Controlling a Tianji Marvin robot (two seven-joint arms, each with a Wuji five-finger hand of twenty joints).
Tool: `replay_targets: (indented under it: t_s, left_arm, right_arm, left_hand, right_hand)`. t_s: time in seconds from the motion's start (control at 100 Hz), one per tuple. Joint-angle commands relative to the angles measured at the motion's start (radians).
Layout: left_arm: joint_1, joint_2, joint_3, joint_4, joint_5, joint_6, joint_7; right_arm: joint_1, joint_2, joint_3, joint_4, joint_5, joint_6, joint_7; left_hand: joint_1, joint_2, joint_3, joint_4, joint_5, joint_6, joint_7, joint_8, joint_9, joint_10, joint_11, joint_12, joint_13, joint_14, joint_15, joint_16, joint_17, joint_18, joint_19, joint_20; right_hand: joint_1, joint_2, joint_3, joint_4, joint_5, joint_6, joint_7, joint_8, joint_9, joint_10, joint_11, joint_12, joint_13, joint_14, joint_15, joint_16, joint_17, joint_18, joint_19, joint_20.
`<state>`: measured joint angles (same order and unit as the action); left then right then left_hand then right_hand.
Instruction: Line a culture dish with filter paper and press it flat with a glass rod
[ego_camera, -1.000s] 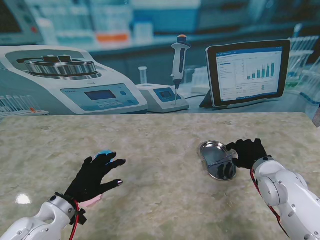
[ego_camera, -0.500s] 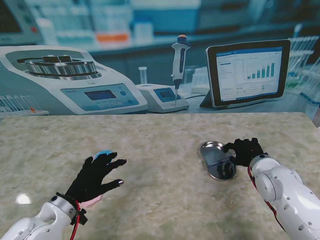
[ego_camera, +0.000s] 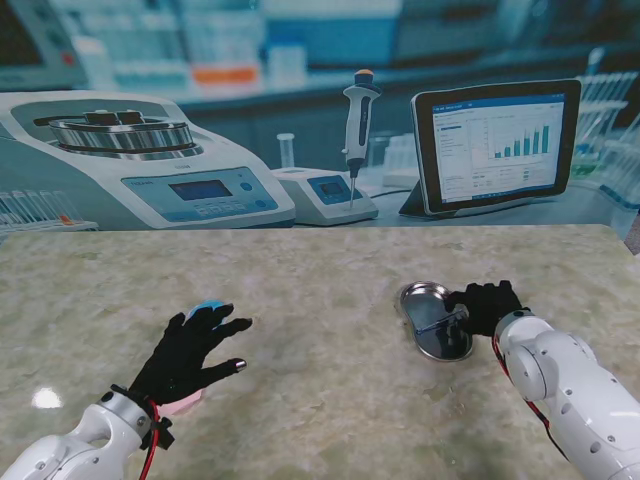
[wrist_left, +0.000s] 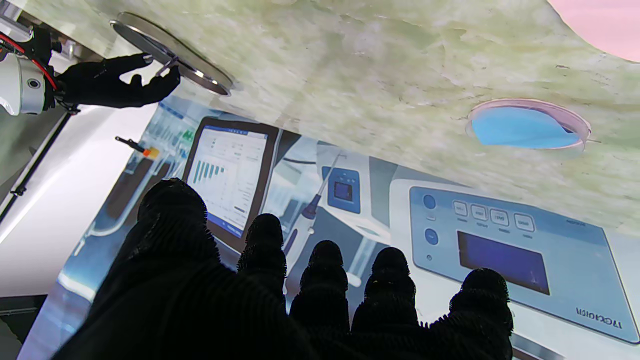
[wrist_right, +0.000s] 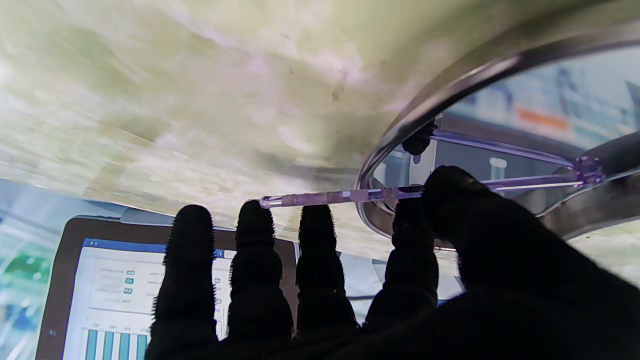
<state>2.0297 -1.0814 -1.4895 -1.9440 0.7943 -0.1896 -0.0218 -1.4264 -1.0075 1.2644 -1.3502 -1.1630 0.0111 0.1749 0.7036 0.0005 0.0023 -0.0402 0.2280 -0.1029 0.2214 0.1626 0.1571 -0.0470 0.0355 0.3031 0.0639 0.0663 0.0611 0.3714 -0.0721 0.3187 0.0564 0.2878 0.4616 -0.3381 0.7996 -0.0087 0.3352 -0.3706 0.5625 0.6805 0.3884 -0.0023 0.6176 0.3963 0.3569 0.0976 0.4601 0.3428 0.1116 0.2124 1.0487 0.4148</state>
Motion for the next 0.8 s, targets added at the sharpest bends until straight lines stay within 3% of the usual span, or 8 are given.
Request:
replay_targets:
  t_s: [0.0,0.21,0.26,0.41,0.55,0.79]
  left_arm:
    - [0.004,0.000,-0.002,-0.004,-0.002,0.002,-0.009]
    - [0.004,0.000,-0.003,-0.004,-0.003,0.001,-0.009]
    - [0.003,0.000,-0.003,-0.004,-0.002,0.002,-0.007]
    - [0.003,0.000,-0.002,-0.004,-0.002,0.005,-0.006]
    - [0.003,-0.001,-0.003,-0.005,-0.001,0.006,-0.006]
    - [0.003,-0.001,-0.006,-0.004,0.003,0.008,0.000]
  right_arm:
    - [0.002,0.001,-0.009,0.014,0.002,0.005,-0.001]
    - [0.019,0.002,-0.027,0.042,0.003,0.006,-0.015]
    - [0.021,0.001,-0.029,0.049,0.009,0.006,-0.029]
    - [0.030,-0.001,-0.036,0.078,0.015,-0.011,-0.087]
    - [0.039,-0.002,-0.043,0.101,0.017,-0.026,-0.125]
    - [0.048,-0.001,-0.054,0.111,0.017,-0.030,-0.135]
  left_hand:
    - [0.004,0.039,-0.023,0.021,-0.014,-0.001,-0.022,-0.007,-0.037,-0.011,-0.024,-0.025,-0.029,0.000,-0.021,-0.017,-0.004,-0.019,-0.046,-0.037]
    - [0.005,0.041,-0.023,0.021,-0.015,-0.002,-0.023,-0.007,-0.037,-0.011,-0.025,-0.029,-0.029,-0.001,-0.021,-0.017,-0.005,-0.019,-0.046,-0.036]
    - [0.004,0.040,-0.024,0.021,-0.015,-0.002,-0.022,-0.007,-0.037,-0.011,-0.025,-0.030,-0.029,-0.001,-0.021,-0.017,-0.005,-0.019,-0.046,-0.036]
    - [0.006,0.039,-0.023,0.021,-0.016,-0.002,-0.022,-0.007,-0.037,-0.010,-0.026,-0.032,-0.029,-0.001,-0.021,-0.017,-0.005,-0.019,-0.045,-0.036]
    - [0.007,0.040,-0.023,0.021,-0.019,-0.002,-0.023,-0.008,-0.037,-0.012,-0.027,-0.035,-0.029,-0.002,-0.021,-0.017,-0.005,-0.020,-0.045,-0.036]
    - [0.006,0.039,-0.024,0.021,-0.020,-0.003,-0.024,-0.008,-0.037,-0.012,-0.028,-0.039,-0.029,-0.002,-0.021,-0.018,-0.004,-0.020,-0.045,-0.036]
  right_hand:
    - [0.018,-0.049,0.033,-0.017,0.023,-0.026,0.017,0.017,-0.029,0.019,0.010,0.011,0.004,0.024,0.030,0.021,-0.002,-0.003,0.030,0.026]
    - [0.022,-0.069,0.057,-0.028,0.045,-0.027,0.061,0.038,-0.011,0.018,0.024,0.018,0.014,0.020,0.040,0.028,0.005,-0.004,0.036,0.040]
    - [0.042,-0.097,0.060,-0.071,0.058,-0.038,0.110,0.046,-0.009,0.017,0.030,0.021,0.019,0.021,0.045,0.032,0.008,-0.004,0.038,0.047]
    - [0.095,-0.172,0.065,-0.136,0.121,-0.083,0.293,0.029,0.023,0.011,0.042,0.024,0.041,0.021,0.055,0.033,0.020,0.001,0.046,0.056]
    - [0.123,-0.187,0.067,-0.156,0.221,-0.103,0.346,0.022,0.052,0.006,0.047,0.024,0.061,0.020,0.060,0.034,0.026,0.006,0.051,0.057]
    - [0.142,-0.182,0.077,-0.169,0.308,-0.115,0.377,0.019,0.076,0.003,0.048,0.023,0.082,0.016,0.060,0.032,0.028,0.010,0.051,0.057]
